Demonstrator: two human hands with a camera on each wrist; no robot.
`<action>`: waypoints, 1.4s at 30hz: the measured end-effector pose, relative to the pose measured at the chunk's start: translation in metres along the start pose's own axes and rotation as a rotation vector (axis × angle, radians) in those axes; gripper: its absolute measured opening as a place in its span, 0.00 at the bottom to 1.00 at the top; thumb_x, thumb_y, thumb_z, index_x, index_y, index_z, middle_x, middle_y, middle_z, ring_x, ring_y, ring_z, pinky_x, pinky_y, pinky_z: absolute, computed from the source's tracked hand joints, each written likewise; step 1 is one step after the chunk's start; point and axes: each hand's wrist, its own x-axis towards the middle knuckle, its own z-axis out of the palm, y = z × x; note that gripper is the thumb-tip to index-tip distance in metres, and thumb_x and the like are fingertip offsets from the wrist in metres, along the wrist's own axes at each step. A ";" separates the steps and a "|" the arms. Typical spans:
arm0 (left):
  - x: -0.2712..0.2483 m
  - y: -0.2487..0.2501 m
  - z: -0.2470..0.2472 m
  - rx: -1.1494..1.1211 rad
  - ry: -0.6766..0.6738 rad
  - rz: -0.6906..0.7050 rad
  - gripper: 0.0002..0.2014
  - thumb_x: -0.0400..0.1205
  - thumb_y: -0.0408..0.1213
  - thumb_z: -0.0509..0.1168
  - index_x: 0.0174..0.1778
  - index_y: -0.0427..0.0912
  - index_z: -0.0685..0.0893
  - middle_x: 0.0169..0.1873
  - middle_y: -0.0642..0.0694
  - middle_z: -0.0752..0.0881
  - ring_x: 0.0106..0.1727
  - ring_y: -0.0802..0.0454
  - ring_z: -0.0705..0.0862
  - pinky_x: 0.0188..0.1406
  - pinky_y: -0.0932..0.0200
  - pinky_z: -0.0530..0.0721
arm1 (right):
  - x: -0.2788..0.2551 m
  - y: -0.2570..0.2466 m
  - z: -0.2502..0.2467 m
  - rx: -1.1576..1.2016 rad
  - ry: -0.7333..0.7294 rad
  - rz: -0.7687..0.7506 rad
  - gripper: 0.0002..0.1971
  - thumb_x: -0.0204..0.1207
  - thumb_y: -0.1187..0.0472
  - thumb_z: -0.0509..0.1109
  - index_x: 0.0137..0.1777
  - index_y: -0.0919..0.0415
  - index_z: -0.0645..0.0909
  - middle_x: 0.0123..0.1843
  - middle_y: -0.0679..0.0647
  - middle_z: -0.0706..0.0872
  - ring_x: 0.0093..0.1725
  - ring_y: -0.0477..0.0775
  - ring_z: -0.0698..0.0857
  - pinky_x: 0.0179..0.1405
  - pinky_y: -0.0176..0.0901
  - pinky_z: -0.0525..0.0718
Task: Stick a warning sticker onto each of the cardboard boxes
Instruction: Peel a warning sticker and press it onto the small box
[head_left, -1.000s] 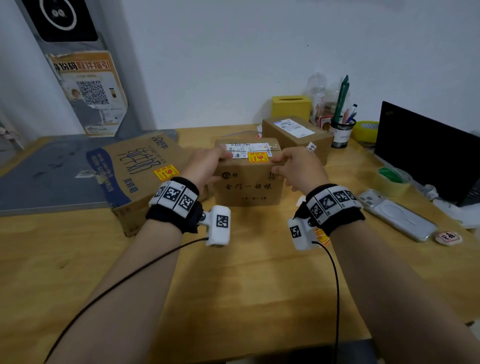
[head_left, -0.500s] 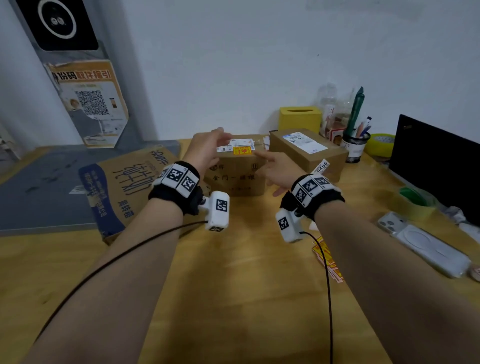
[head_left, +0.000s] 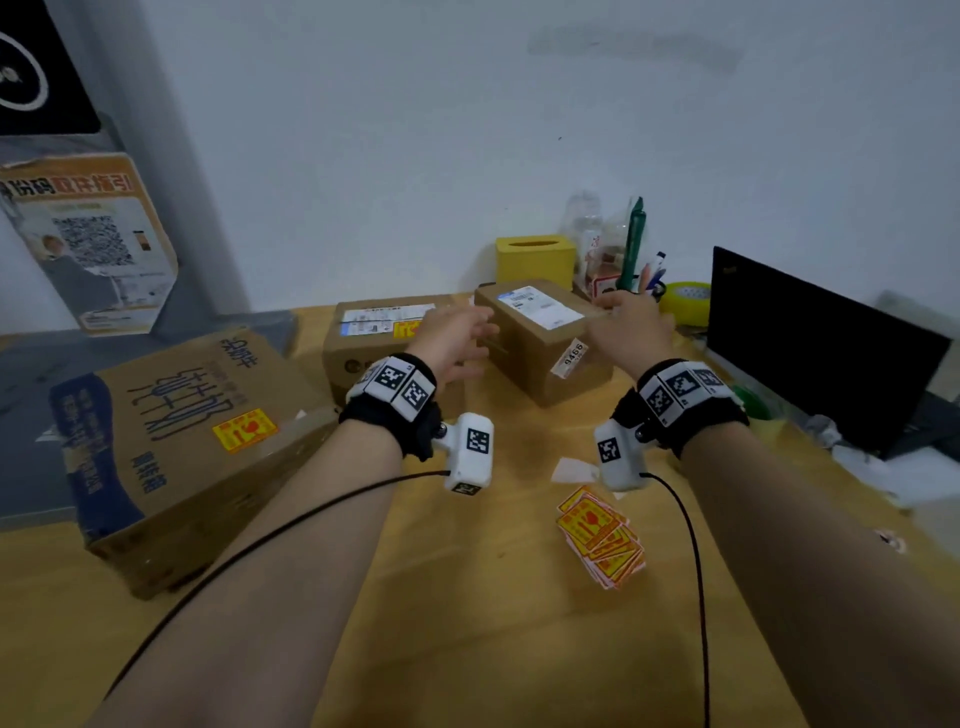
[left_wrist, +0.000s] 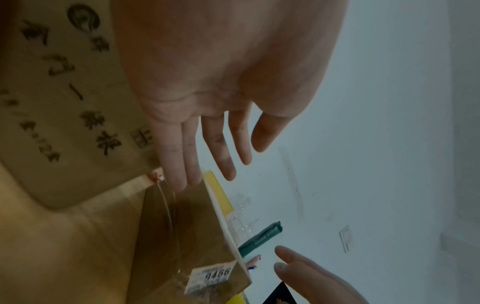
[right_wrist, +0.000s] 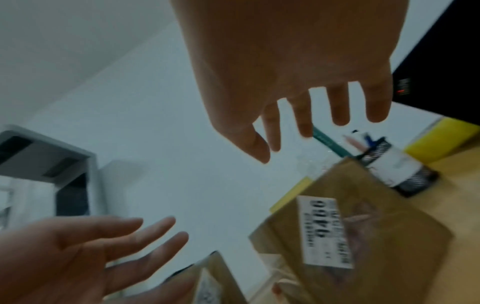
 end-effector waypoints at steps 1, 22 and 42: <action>0.005 -0.002 0.007 -0.008 -0.012 -0.019 0.17 0.87 0.42 0.64 0.71 0.44 0.81 0.62 0.45 0.89 0.66 0.39 0.84 0.65 0.39 0.85 | 0.005 0.007 -0.002 -0.010 0.003 0.032 0.23 0.82 0.59 0.64 0.78 0.52 0.79 0.82 0.58 0.74 0.71 0.62 0.79 0.60 0.47 0.73; 0.030 -0.033 0.054 -0.026 -0.046 -0.085 0.14 0.89 0.33 0.60 0.68 0.45 0.83 0.61 0.43 0.85 0.61 0.41 0.83 0.66 0.46 0.84 | 0.023 0.043 0.021 0.539 -0.251 0.306 0.21 0.83 0.54 0.70 0.74 0.57 0.81 0.70 0.58 0.84 0.64 0.65 0.86 0.52 0.66 0.93; -0.172 -0.030 -0.047 -0.055 0.254 0.126 0.12 0.86 0.47 0.65 0.63 0.52 0.87 0.57 0.51 0.89 0.58 0.45 0.87 0.36 0.36 0.93 | -0.171 -0.043 -0.017 0.541 -0.156 -0.017 0.19 0.79 0.45 0.74 0.67 0.49 0.76 0.49 0.50 0.86 0.49 0.52 0.89 0.46 0.51 0.89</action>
